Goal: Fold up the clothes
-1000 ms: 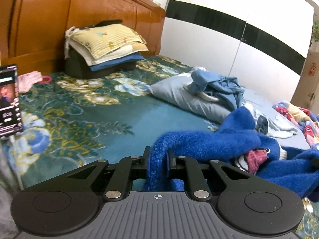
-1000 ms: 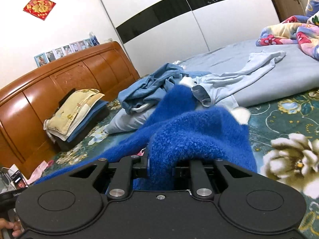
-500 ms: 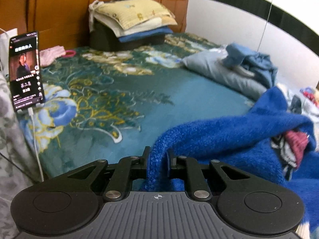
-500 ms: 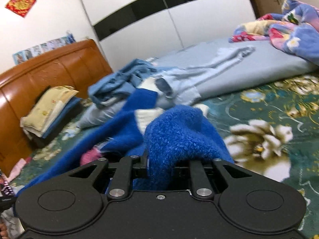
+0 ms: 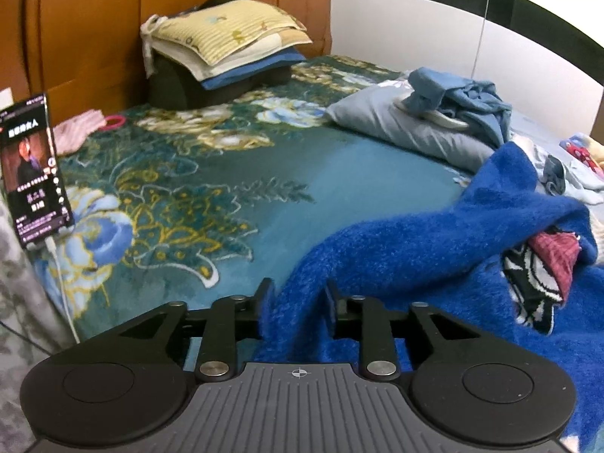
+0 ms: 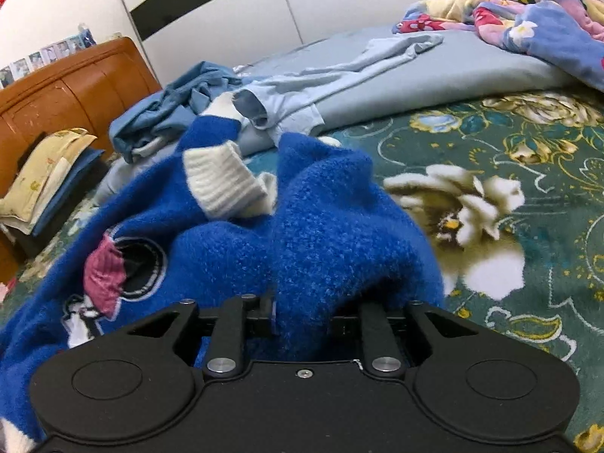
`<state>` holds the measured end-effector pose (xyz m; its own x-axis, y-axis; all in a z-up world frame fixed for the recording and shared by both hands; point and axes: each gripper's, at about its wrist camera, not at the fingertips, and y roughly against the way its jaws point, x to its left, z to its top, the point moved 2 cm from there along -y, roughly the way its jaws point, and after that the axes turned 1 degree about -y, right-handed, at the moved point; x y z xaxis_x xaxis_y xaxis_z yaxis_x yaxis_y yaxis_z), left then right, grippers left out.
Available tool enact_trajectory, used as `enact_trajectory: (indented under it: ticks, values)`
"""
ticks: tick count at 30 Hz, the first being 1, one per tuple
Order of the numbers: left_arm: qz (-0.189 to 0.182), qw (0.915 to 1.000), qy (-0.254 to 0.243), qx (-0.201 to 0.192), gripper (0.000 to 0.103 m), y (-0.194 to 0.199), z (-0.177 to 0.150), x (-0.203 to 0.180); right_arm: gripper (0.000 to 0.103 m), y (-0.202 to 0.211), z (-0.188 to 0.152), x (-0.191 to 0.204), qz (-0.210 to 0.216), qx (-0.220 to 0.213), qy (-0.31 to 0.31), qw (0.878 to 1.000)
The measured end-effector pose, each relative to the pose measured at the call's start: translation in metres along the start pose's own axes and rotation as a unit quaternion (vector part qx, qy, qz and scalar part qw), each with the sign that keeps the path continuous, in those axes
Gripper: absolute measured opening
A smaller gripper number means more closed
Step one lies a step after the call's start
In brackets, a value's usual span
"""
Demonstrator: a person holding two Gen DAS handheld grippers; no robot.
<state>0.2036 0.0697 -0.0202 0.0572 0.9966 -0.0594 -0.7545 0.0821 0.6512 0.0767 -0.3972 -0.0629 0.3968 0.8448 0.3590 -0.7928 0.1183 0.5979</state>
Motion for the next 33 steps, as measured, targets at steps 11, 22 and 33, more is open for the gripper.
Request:
enact_trajectory:
  ticks: [11,22,33]
  values:
    - [-0.02,0.997,-0.044,-0.061,0.084,0.022,0.035,-0.03,0.061,0.039,0.014,0.005,0.006,-0.012,0.04,0.999]
    - [-0.075,0.9887,-0.095,-0.088,0.103,0.005,0.065,-0.099,0.1,0.09,0.041,0.024,-0.031,-0.141,0.137,0.98]
    - [-0.133,0.9739,-0.176,-0.052,0.103,-0.059,0.066,-0.185,0.1,0.013,0.039,0.082,0.05,-0.065,0.203,0.976]
